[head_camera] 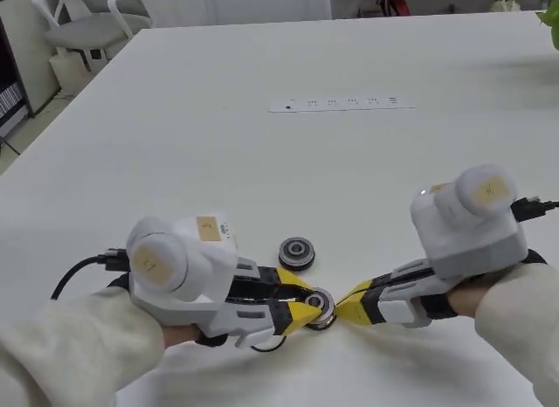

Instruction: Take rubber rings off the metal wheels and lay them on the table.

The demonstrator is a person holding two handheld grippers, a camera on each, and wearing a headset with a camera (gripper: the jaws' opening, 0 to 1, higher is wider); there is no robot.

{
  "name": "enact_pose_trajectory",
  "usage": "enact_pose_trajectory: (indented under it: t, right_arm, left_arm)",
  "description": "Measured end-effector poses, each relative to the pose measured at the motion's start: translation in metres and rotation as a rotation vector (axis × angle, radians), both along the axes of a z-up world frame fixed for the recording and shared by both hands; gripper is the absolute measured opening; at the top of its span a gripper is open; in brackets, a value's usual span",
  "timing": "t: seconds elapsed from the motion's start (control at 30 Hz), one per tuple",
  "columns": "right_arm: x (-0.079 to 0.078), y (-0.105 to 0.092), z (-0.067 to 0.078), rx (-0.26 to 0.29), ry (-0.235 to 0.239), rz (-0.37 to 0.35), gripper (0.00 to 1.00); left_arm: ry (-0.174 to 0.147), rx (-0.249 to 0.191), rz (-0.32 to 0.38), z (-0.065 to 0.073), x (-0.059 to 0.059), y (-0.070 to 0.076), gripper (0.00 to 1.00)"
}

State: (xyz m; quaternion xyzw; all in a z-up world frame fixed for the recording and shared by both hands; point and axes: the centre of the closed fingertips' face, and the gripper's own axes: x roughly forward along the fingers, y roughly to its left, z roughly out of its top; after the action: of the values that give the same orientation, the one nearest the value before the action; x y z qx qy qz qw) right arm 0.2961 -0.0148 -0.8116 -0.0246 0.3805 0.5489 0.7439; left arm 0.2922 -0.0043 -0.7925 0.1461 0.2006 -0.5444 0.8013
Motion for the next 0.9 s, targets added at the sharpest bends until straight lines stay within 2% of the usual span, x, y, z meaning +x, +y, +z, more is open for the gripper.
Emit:
enact_pose_trajectory:
  t: [0.5,0.9]
  right_arm:
    - [-0.003,0.001,0.007,0.059,0.101,-0.071,0.0]
    - [-0.001,0.002,0.012,0.101,0.14,-0.101,0.0]
  left_arm:
    - [-0.002,0.001,-0.003,-0.001,0.001,0.0,0.14]
    - [-0.005,0.003,-0.006,-0.001,0.0,0.0,0.14]
